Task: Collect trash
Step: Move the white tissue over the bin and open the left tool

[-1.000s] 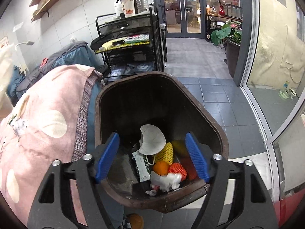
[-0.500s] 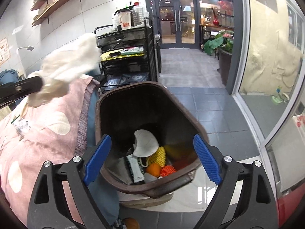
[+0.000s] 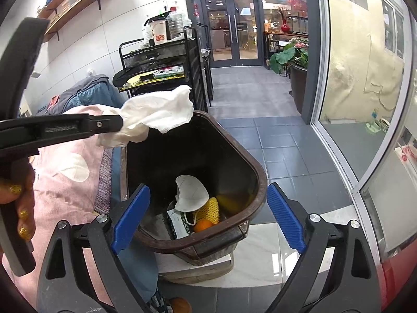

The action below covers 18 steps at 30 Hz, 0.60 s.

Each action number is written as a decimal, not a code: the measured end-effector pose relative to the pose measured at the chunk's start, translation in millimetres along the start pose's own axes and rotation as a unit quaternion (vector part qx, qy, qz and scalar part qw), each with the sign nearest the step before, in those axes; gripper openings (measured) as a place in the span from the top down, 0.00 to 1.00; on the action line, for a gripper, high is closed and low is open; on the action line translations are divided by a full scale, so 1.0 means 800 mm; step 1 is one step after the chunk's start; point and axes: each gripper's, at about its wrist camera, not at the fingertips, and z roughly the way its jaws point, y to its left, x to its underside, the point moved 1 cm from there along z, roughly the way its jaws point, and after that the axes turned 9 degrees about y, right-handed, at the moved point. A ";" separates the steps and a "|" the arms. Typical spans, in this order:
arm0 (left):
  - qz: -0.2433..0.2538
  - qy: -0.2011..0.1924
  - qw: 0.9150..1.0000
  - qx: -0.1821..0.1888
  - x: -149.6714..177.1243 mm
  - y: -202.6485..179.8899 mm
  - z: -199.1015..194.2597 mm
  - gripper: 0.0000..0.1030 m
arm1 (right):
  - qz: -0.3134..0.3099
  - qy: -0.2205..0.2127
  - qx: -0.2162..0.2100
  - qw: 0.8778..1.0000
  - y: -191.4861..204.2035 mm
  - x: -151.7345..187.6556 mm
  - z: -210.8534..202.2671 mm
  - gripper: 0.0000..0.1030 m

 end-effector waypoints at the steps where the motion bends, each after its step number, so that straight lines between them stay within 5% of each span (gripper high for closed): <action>1: 0.002 0.006 1.000 0.001 -0.001 -0.001 0.004 0.86 | 0.002 0.001 0.002 1.000 -0.002 0.001 0.001 0.13; 6: 0.013 0.032 0.999 0.002 -0.007 -0.008 0.024 0.85 | 0.009 0.007 0.005 1.000 -0.008 0.004 0.003 0.12; 8: 0.019 0.041 0.999 0.000 -0.010 -0.009 0.032 0.70 | 0.011 0.010 0.006 1.000 -0.009 0.007 0.004 0.12; 10: 0.023 0.038 0.999 -0.005 -0.011 -0.011 0.032 0.32 | 0.011 0.012 0.006 1.000 -0.010 0.008 0.005 0.12; 12: 0.027 0.028 0.999 -0.012 -0.009 -0.014 0.031 0.19 | 0.012 0.015 0.006 1.000 -0.011 0.008 0.006 0.11; 18: 0.037 0.014 0.999 -0.021 -0.003 -0.012 0.027 0.08 | 0.016 0.017 0.003 1.000 -0.010 0.010 0.007 0.08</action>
